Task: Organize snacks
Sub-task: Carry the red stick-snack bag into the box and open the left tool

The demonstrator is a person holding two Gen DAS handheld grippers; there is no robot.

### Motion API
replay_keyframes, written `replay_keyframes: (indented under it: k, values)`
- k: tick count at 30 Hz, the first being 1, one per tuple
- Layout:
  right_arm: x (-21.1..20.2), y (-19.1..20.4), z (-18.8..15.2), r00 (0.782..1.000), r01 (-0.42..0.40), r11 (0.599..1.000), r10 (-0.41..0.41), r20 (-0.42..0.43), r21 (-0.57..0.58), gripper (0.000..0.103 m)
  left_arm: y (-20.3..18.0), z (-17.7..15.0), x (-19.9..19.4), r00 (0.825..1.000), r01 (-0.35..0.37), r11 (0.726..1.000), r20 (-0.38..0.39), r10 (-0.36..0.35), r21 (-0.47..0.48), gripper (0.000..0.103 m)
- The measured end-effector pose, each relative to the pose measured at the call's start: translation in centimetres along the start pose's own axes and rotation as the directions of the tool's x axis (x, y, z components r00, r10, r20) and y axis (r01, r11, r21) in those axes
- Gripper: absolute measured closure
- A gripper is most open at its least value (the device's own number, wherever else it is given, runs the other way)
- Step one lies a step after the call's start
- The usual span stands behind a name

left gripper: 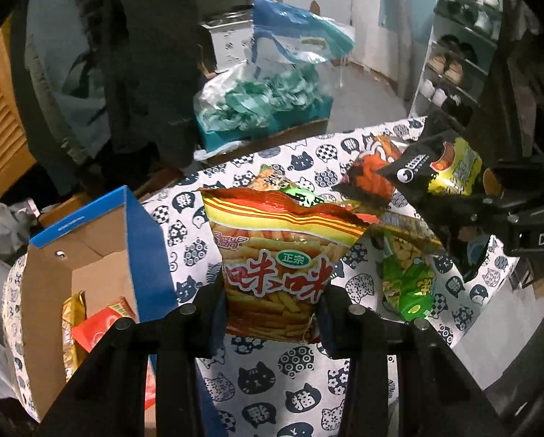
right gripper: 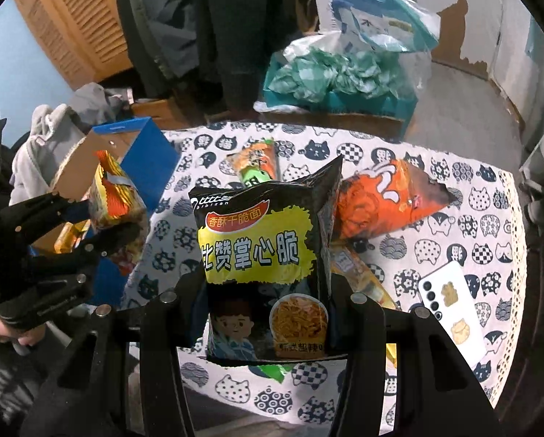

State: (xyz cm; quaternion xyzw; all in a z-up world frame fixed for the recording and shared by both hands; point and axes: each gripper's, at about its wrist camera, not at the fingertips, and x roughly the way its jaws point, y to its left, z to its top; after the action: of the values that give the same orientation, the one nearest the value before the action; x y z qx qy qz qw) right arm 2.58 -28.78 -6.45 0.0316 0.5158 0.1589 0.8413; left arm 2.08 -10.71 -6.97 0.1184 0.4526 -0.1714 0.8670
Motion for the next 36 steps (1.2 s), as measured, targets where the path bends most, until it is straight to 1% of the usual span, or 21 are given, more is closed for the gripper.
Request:
replay_keyframes:
  k: [3, 6, 12, 19, 21, 28, 31, 36]
  values:
    - [-0.1, 0.8, 0.4, 1.0, -0.004, 1.0, 0.004, 0.005, -0.009, 0.053, 0.9, 0.1, -0.8, 1.0, -0.005, 1.0, 0.016, 0.005, -0.024, 0.062]
    - [0.0, 1.7, 0.9, 1.0, -0.026, 1.0, 0.026, 0.007, -0.014, 0.053, 2.0, 0.0, -1.5, 0.999, -0.021, 0.999, 0.032, 0.022, -0.046, 0.062]
    - [0.5, 4.5, 2.3, 0.999, -0.048, 0.998, 0.049, 0.003, -0.045, 0.053, 5.2, -0.8, -2.3, 0.999, -0.031, 0.992, 0.035, 0.035, -0.121, 0.062]
    - [1.8, 8.2, 4.2, 0.996, -0.092, 0.993, 0.092, -0.005, -0.08, 0.053, 10.1, -2.6, -3.0, 0.995, -0.088, 0.973, 0.028, 0.096, -0.215, 0.062]
    - [2.2, 9.1, 4.8, 0.995, -0.104, 0.991, 0.103, -0.007, -0.086, 0.053, 11.8, -3.4, -3.1, 0.993, -0.11, 0.963, 0.019, 0.118, -0.246, 0.062]
    - [3.8, 12.5, 6.6, 0.991, -0.133, 0.984, 0.131, -0.027, -0.116, 0.053, 16.8, -6.1, -3.0, 0.989, -0.145, 0.926, -0.025, 0.146, -0.348, 0.062]
    - [4.4, 13.8, 7.2, 0.989, -0.15, 0.981, 0.147, -0.036, -0.122, 0.053, 18.3, -7.3, -2.4, 0.987, -0.163, 0.914, -0.052, 0.155, -0.371, 0.062]
    - [5.5, 15.9, 8.0, 0.985, -0.171, 0.975, 0.165, -0.051, -0.142, 0.053, 20.1, -9.2, -0.6, 0.983, -0.176, 0.9, -0.117, 0.14, -0.398, 0.062]
